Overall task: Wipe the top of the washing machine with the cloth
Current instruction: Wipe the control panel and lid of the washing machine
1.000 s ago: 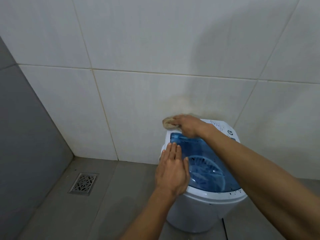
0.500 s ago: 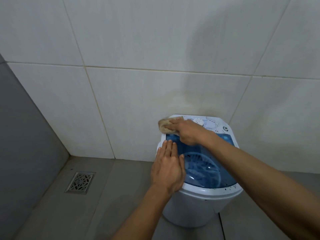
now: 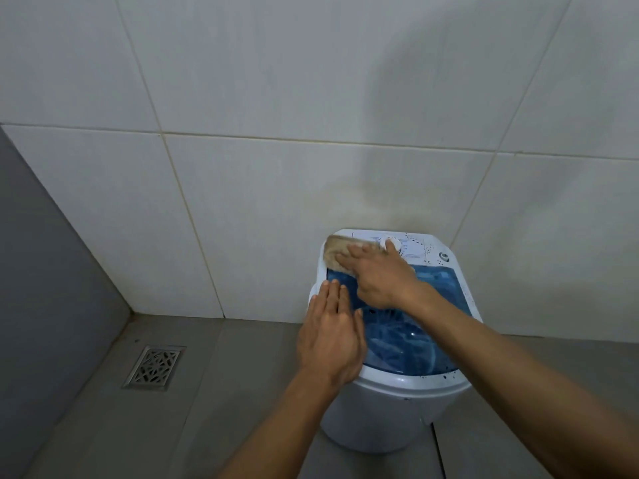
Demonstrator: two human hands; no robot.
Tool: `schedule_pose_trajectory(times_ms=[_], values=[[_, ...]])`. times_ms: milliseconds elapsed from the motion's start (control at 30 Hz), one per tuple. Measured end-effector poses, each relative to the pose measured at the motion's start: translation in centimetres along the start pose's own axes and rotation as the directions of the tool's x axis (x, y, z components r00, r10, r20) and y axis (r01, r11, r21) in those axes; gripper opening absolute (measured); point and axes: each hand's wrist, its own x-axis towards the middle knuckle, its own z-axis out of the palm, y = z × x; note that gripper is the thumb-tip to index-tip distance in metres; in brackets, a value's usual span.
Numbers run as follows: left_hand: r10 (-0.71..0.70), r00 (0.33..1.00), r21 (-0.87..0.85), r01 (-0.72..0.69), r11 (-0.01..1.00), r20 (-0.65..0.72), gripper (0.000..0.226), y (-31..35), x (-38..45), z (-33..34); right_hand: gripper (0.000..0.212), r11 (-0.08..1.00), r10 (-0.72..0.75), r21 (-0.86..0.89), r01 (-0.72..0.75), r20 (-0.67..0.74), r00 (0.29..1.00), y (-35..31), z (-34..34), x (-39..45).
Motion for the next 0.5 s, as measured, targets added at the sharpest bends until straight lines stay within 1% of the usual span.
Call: schedule_pose_trajectory(times_ms=[67,133,267,367,433,500], values=[[0.005,1.000,0.033,-0.005,0.999,-0.010,0.062,0.1,0.0,0.0,0.074,1.000,0.001,0.004,-0.001,0.006,1.000,0.1,0.1,-0.9],[0.010,1.000,0.009,-0.010,1.000,-0.011,0.065,0.1,0.1,-0.2,0.074,1.000,0.014,0.013,-0.014,-0.003,1.000,0.5,-0.2,-0.3],[0.011,1.000,-0.016,-0.011,1.000,-0.023,0.068,0.2,0.1,-0.3,0.072,0.997,0.081,0.017,-0.082,0.015,0.997,1.9,-1.4,3.3],[0.010,1.000,-0.041,-0.010,0.999,0.015,0.071,0.1,0.1,-0.3,0.066,0.992,0.128,0.019,-0.129,0.012,0.992,1.8,-2.2,5.4],[0.008,1.000,-0.050,-0.007,0.999,0.011,0.073,0.2,0.0,-0.3,0.066,0.993,0.119,0.010,-0.119,-0.002,0.993,1.4,-2.0,5.3],[0.009,1.000,-0.047,-0.009,0.999,0.011,0.074,0.2,0.0,-0.3,0.069,0.998,0.069,0.012,-0.068,-0.015,0.998,0.8,-1.3,4.0]])
